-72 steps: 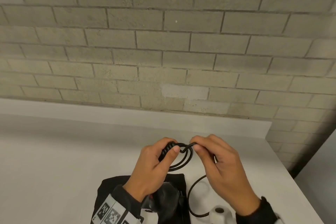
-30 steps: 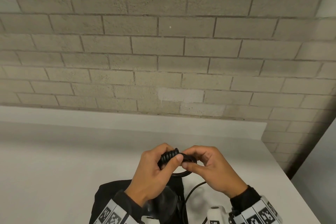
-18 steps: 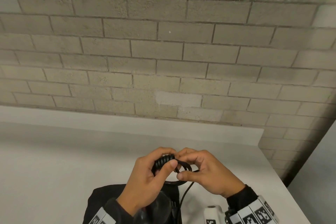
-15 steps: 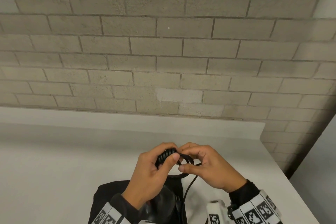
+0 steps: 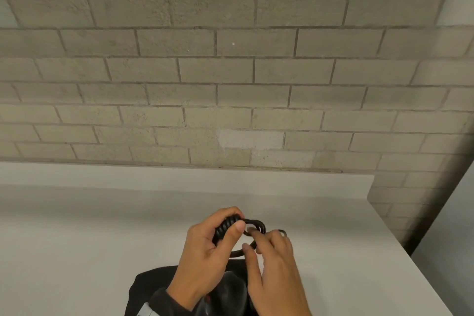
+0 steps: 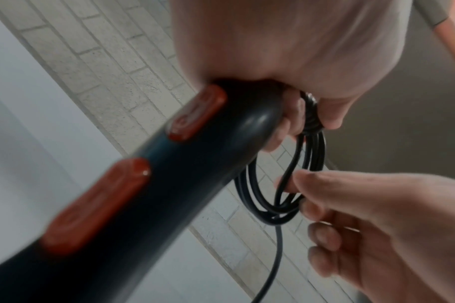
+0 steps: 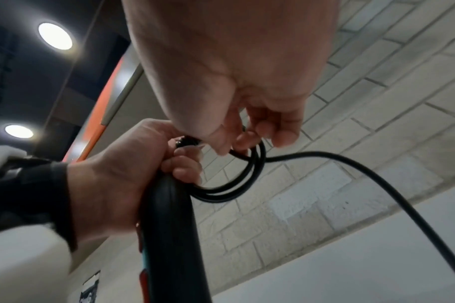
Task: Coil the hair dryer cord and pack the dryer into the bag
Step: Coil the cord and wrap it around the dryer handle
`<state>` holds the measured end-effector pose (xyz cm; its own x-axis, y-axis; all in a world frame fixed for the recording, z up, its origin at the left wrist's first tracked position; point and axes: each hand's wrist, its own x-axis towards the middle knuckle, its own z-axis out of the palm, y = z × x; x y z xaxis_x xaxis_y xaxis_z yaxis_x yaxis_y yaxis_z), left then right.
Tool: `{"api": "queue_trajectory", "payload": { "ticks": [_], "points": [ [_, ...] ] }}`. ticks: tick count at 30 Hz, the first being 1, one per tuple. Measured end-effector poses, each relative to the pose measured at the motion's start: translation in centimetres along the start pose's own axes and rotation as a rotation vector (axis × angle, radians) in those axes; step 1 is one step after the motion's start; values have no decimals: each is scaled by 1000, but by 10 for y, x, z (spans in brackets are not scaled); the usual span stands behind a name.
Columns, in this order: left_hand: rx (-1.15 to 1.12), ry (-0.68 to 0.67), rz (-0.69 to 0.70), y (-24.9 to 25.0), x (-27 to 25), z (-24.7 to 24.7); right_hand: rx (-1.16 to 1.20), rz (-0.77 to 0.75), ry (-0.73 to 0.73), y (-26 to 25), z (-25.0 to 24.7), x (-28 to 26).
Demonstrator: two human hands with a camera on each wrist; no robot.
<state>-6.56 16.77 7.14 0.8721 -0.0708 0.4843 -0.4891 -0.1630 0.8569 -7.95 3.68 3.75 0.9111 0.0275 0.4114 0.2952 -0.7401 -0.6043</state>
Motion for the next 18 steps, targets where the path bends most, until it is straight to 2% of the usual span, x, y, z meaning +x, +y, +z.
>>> {"api": "queue_trajectory", "payload": {
  "ticks": [3,5,9,11,15,18],
  "points": [
    [39,24,35,-3,2,-3,149,131,-180,-10,-10,1],
    [62,39,51,-5,2,-5,352,181,-224,-17,-23,-2],
    [104,43,81,-8,1,-6,548,102,-275,-15,-42,-9],
    [124,62,86,-10,0,-6,648,122,-320,-10,-44,-12],
    [160,54,127,-10,1,-2,1088,272,-355,-3,-38,-19],
    [154,56,117,-13,5,2,1331,406,-397,3,-40,-21]
  ]
}}
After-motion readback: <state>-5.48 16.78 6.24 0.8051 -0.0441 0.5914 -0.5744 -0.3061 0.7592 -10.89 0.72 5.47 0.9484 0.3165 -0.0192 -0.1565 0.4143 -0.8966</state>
